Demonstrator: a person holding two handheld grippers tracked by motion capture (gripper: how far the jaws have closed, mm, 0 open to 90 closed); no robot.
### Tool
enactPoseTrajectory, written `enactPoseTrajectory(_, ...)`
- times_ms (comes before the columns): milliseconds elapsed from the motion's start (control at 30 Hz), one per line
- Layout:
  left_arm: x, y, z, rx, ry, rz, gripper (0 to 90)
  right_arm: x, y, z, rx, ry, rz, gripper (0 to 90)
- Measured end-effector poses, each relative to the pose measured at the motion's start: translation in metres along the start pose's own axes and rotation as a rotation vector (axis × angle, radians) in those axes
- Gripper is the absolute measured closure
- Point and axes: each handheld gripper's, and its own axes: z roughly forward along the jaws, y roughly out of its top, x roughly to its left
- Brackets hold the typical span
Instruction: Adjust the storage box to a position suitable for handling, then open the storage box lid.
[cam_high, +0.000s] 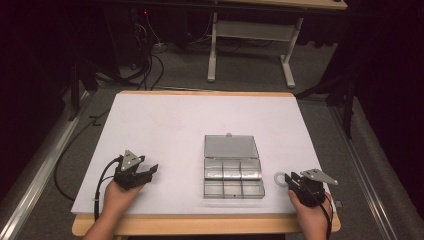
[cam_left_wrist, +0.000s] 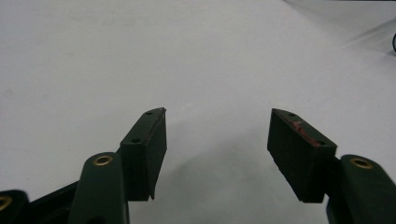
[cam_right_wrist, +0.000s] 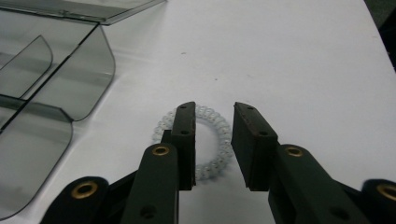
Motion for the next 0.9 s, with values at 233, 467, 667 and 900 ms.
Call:
enactPoseTrajectory(233, -0.001, 0.0, 0.0, 0.002, 0.014, 0.005, 37.7, -0.011, 0.007, -0.003, 0.027, -0.01, 0.0, 69.5)
enactPoseTrajectory(467, -0.001, 0.0, 0.0, 0.003, 0.027, 0.003, 36.0, -0.016, 0.012, -0.004, 0.065, -0.013, -0.021, 69.1)
enactPoseTrajectory(667, -0.001, 0.0, 0.001, 0.006, 0.028, 0.0, 34.3, -0.016, 0.01, -0.002, 0.104, -0.004, -0.031, 69.1)
enactPoseTrajectory(900, -0.001, 0.0, 0.0, 0.0, 0.022, -0.003, 34.2, -0.014, 0.011, -0.002, 0.14, 0.019, -0.043, 70.1)
